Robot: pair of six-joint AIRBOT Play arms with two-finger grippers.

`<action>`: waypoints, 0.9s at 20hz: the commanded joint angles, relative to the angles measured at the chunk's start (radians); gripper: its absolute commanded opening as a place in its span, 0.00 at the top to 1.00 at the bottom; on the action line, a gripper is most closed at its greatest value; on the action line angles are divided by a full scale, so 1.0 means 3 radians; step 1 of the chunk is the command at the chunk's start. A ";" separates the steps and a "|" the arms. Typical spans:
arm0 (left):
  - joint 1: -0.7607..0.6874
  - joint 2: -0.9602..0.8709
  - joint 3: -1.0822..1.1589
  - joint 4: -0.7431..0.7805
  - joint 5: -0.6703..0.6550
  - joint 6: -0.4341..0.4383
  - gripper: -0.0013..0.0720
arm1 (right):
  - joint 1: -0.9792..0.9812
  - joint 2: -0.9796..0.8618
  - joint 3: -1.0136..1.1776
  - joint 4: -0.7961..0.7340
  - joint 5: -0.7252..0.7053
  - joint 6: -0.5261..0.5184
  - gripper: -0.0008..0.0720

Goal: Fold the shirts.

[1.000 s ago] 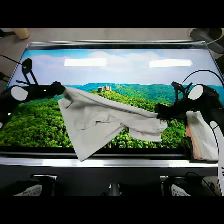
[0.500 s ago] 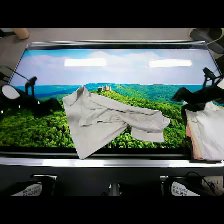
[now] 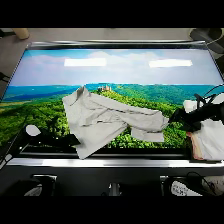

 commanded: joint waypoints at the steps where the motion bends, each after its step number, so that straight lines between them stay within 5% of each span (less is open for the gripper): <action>1: -0.0366 -0.0052 -0.0146 -0.0169 0.0338 -0.0169 0.07 | -0.0011 -0.0003 -0.0093 0.0088 -0.0061 -0.0135 0.08; 3: -0.0479 -0.0149 -0.0139 -0.0169 0.0563 -0.0329 0.16 | -0.0011 -0.0003 -0.0167 0.0390 -0.0120 -0.0284 0.04; 7: -0.0510 -0.0200 -0.0086 -0.0167 0.0896 -0.0422 0.90 | -0.0011 -0.0003 -0.0448 0.0767 -0.0389 -0.0430 0.08; 9: -0.0510 -0.0161 0.0056 -0.0164 0.0862 -0.0209 0.95 | -0.0011 -0.0003 -0.0520 0.0828 -0.0724 -0.0445 0.41; 11: -0.0496 -0.0015 0.0282 -0.0083 0.0828 -0.0089 0.95 | -0.0013 0.0003 -0.0505 0.1269 -0.0880 -0.0510 0.95; 15: -0.0441 0.0692 0.1452 0.1035 0.0504 -0.0090 0.95 | -0.0015 0.0356 0.0161 0.2220 -0.0866 -0.0744 0.96; 18: -0.0207 0.1194 0.2895 0.1915 0.0472 -0.0371 0.95 | -0.0017 0.0881 0.1354 0.2179 -0.1246 -0.0745 0.96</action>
